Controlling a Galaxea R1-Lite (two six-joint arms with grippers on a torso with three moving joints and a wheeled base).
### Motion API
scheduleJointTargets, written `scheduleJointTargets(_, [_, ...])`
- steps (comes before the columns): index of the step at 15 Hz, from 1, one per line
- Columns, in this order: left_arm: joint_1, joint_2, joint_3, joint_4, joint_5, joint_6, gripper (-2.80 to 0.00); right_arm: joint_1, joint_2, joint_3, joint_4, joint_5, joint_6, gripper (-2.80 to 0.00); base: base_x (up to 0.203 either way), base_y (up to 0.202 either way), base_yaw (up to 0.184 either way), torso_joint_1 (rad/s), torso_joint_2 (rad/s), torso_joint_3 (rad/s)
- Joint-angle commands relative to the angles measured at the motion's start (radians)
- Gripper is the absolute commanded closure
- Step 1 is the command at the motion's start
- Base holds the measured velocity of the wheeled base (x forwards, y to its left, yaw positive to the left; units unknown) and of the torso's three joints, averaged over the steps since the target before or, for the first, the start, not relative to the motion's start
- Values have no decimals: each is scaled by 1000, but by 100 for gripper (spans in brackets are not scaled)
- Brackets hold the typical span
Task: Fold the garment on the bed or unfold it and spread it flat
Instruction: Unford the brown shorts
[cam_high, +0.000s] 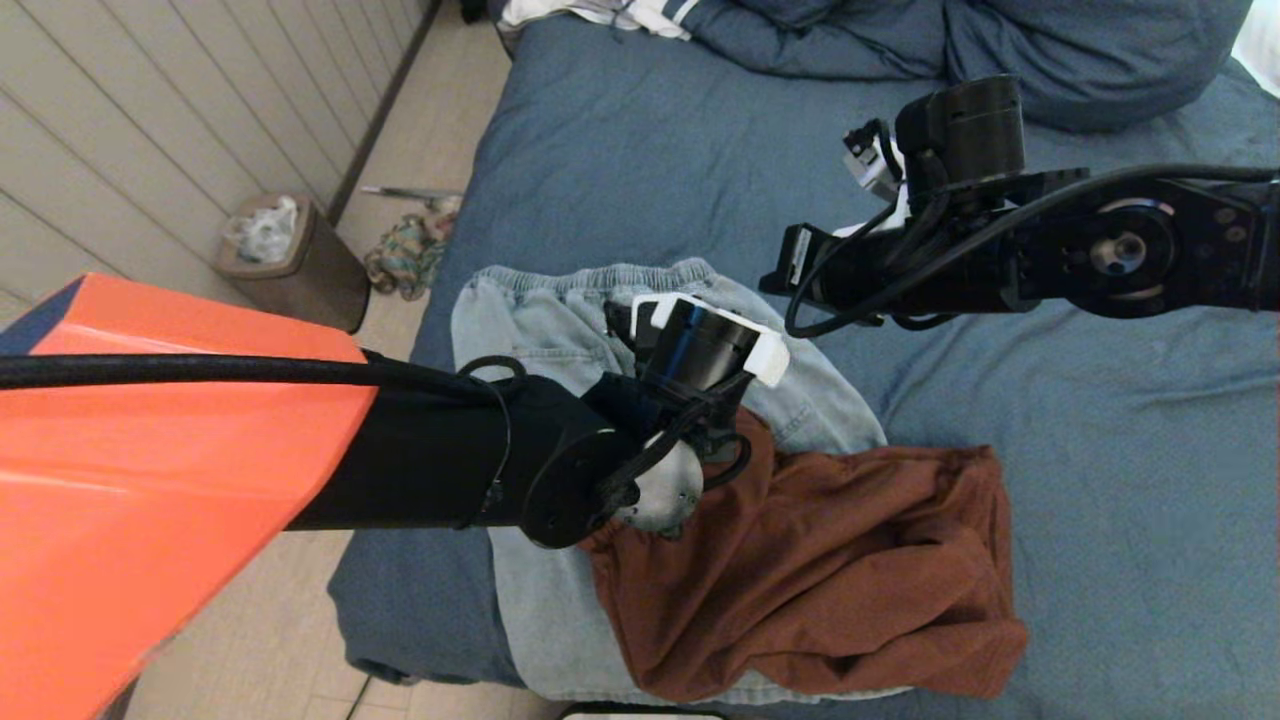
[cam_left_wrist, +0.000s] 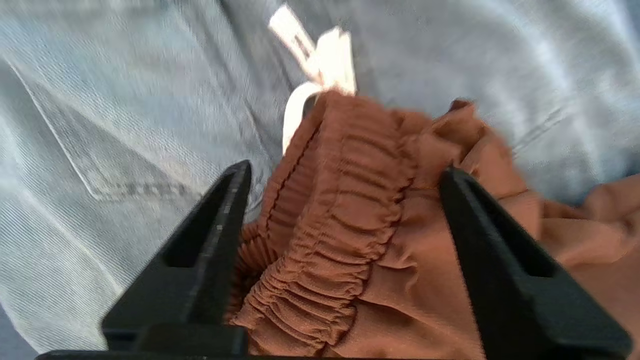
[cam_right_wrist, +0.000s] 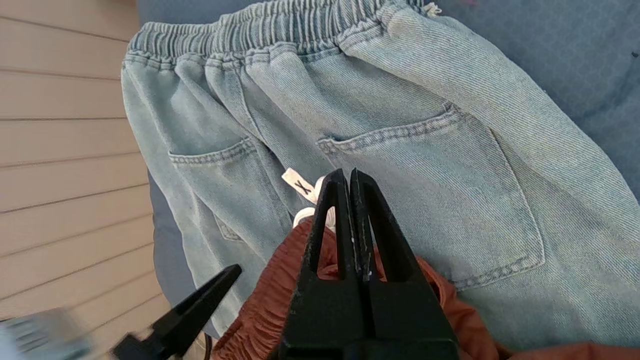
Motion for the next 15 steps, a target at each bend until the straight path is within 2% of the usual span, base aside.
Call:
scheduleJointTargets(1, [-3,31,9,-1,4,-16,-280,0,4,-1,1,0,3,0,0,0,0,0,0,0])
scheduleJointTargets(2, [-8,37,12,-1,4,-26,-280,0,5,-1,1,0,3,0,0,0,0,0,0,0])
scheduleJointTargets(3, [-11,39,13,3,4,-32,-6,0,6,-1,1,0,3,0,0,0,0,0,0,0])
scheduleJointTargets(10, [-17,19,-21,64,-9,-54,0,-1,13,-2,-1,0,4,0,0,0,0,0,0,0])
scheduleJointTargets(15, [-27,-131,13,112,0,-55,0,2,19,1,-1,2,4,0,0,0,0,0,0,0])
